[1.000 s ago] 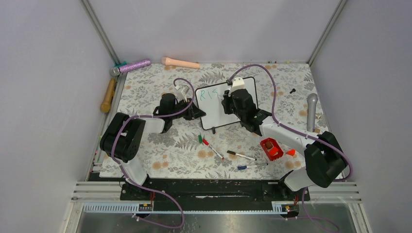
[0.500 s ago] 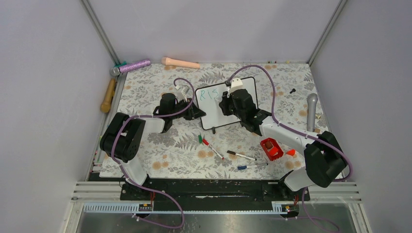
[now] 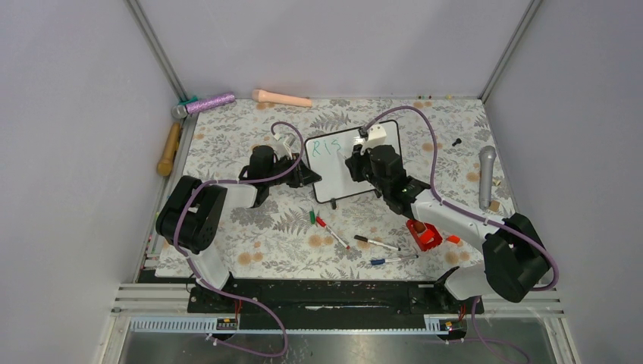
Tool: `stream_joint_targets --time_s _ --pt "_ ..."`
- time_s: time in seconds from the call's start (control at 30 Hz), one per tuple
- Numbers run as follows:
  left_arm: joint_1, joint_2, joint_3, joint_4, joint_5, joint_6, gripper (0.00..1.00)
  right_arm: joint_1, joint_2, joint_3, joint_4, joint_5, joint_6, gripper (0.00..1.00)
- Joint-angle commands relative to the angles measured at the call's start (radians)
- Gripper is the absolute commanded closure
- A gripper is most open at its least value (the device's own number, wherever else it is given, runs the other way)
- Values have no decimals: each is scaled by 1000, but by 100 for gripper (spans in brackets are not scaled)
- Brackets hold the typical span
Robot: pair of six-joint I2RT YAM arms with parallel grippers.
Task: Write a sentence on the whiteboard
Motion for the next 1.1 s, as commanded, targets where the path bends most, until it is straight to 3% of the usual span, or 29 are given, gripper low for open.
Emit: stream_joint_targets --time_s 0.0,1.07 --pt "0 -13 16 -53 -99 23 85 -10 -16 28 59 58 -11 100" --pt "-3 -9 19 -54 -99 23 85 -54 58 111 1 35 10 100"
